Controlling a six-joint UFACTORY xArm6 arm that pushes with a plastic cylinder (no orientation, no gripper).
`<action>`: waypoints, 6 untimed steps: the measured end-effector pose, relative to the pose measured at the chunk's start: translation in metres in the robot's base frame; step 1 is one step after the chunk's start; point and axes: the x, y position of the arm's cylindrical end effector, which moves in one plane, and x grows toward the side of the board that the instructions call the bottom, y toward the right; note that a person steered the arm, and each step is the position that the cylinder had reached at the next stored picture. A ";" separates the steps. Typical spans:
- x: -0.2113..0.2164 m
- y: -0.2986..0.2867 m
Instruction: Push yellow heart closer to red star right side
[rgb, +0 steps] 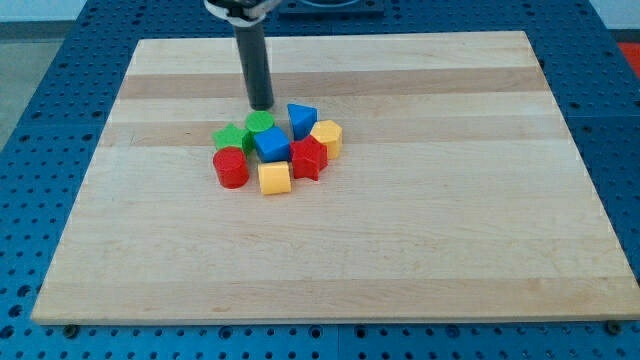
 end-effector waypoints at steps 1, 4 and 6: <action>-0.006 -0.003; -0.061 0.092; -0.003 0.171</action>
